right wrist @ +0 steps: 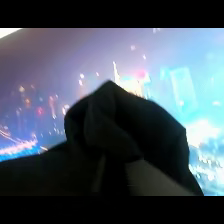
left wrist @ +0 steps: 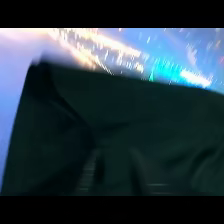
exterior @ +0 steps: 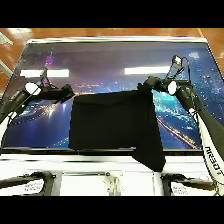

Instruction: Fold the shirts.

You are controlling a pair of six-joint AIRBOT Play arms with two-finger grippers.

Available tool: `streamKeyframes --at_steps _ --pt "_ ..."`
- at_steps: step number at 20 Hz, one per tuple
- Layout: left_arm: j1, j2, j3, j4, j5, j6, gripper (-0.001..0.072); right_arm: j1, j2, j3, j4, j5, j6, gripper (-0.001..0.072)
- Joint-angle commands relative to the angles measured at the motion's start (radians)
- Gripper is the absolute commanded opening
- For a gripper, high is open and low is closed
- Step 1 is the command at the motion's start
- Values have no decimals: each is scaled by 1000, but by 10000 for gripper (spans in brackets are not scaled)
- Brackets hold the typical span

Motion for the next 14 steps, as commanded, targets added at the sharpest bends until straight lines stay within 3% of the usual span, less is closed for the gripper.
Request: streamKeyframes --at_steps 1,2,5,8,10,11,12,14 --pt "13 -32 13 -21 -89 5 534 0 8 0 -9 84 -16 527" --pt "34 -18 37 -21 -147 5 540 0 34 0 -11 85 -55 566" --pt "114 45 126 45 -367 33 528 0 168 0 -114 145 -172 566" --pt "158 146 129 248 -603 35 523 -3 278 -1 -478 459 -352 563" --pt "157 200 36 301 -717 35 535 -68 283 -7 -601 680 -378 563" --pt "157 225 -39 288 -735 37 563 -130 286 -23 -544 724 -374 563" --pt "157 250 -136 252 -728 48 655 -205 288 -47 -437 753 -375 563" --pt "158 286 -318 169 -682 100 680 -343 288 -104 -219 785 -400 564"
